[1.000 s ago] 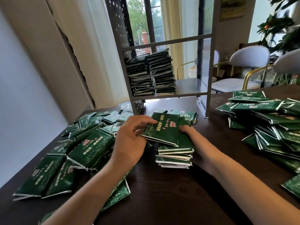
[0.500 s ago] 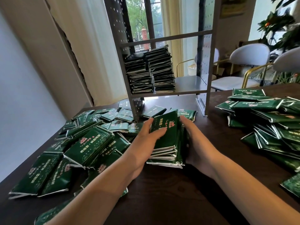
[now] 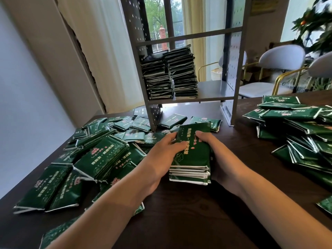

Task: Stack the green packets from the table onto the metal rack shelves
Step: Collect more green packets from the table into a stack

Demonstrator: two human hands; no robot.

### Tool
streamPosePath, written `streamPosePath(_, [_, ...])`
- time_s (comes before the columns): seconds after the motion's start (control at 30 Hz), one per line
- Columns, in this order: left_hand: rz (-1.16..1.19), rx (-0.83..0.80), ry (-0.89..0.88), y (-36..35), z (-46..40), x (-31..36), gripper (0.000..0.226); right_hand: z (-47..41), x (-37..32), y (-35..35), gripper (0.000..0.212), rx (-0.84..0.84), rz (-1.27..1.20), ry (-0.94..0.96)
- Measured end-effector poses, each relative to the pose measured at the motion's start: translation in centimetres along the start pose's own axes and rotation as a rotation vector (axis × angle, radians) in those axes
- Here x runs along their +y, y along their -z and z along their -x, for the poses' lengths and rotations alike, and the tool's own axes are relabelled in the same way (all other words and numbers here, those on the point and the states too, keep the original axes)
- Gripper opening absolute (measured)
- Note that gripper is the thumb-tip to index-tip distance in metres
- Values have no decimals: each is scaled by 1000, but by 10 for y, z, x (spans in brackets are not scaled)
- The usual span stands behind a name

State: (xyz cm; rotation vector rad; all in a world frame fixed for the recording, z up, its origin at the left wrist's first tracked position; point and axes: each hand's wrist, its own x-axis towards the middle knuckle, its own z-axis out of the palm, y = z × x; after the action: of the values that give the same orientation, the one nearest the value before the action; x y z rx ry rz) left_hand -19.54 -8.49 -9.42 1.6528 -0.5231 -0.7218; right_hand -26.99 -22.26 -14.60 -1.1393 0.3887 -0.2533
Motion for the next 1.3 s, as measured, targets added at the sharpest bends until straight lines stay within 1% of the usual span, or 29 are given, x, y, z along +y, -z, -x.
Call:
streamPosePath(0.13, [-42,2,-1,4,2,1,16,1,-1,0,40,3,20,22])
streamPosePath(0.17, [-82,0,-3,6,1,-1,17,1,0,1,39,6,12,25])
streamPosePath(0.2, [-135,6,-4,10,0,-1,23,1,2,1,41,10,2,23])
streamPosePath(0.23, [-206,15,-4,16,1,-1,29,0,3,1,43,14,-6,19])
streamPosePath(0.27, [-286,19,-13,24,2,0,30,0,4,1,45,17,-7,20])
streamPosePath(0.33, [-487,33,-61,43,6,1,23,0,5,1,47,28,2,17])
streamPosePath(0.37, [-622,51,-80,54,7,0,25,0,5,1,46,32,7,15])
streamPosePath(0.43, [-928,121,-62,71,9,-2,45,0,5,1,37,39,33,21])
streamPosePath(0.5, [-1123,166,-10,78,12,-4,63,0,4,1,35,44,59,25])
streamPosePath(0.63, [-1338,130,71,74,19,-14,81,0,4,0,60,29,113,5])
streamPosePath(0.67, [-1372,131,78,72,20,-18,82,0,4,1,63,29,116,1])
streamPosePath(0.73, [-1457,127,60,69,19,-25,74,1,4,1,64,30,115,1])
streamPosePath(0.8, [-1516,135,15,66,18,-31,63,2,4,1,57,34,109,4])
streamPosePath(0.87, [-1533,149,-37,64,18,-34,60,3,3,0,48,37,94,13])
streamPosePath(0.97, [-1479,204,-182,61,19,-33,57,4,2,-1,46,30,78,15])
streamPosePath(1.07, [-1305,315,-402,61,15,-26,50,4,2,-1,36,37,76,17])
streamPosePath(1.13, [-1155,370,-479,60,12,-19,43,4,3,-1,30,43,76,18])
streamPosePath(1.17, [-1078,389,-503,59,11,-16,40,4,3,-1,30,40,76,19])
streamPosePath(1.23, [-958,413,-548,55,7,-11,39,5,3,-1,39,41,87,17])
streamPosePath(1.3, [-884,429,-596,51,5,-4,44,4,3,-1,46,39,94,18])
